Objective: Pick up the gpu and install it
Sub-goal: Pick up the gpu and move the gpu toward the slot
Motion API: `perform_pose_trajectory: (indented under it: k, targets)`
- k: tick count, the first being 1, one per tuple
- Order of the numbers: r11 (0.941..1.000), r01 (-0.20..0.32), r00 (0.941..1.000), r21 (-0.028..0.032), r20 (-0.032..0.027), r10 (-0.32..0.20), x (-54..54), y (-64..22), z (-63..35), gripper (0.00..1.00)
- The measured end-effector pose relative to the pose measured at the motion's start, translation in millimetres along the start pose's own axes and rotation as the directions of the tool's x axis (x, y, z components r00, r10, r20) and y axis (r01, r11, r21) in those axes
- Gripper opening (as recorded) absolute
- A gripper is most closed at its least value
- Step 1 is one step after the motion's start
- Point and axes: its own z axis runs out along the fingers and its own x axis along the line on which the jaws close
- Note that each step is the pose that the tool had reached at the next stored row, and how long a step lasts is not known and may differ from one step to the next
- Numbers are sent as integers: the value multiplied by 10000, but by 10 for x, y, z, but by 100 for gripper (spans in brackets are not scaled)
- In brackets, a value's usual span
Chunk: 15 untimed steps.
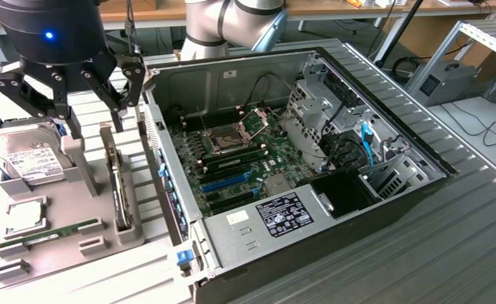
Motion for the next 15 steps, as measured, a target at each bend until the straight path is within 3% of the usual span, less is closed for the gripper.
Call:
perform_pose_trajectory:
  k: [10,15]
  targets:
    - [10000,1,10000,0,0,-1,3,-6,143,54]
    - [10000,1,10000,-1,0,-1,4,-8,171,54]
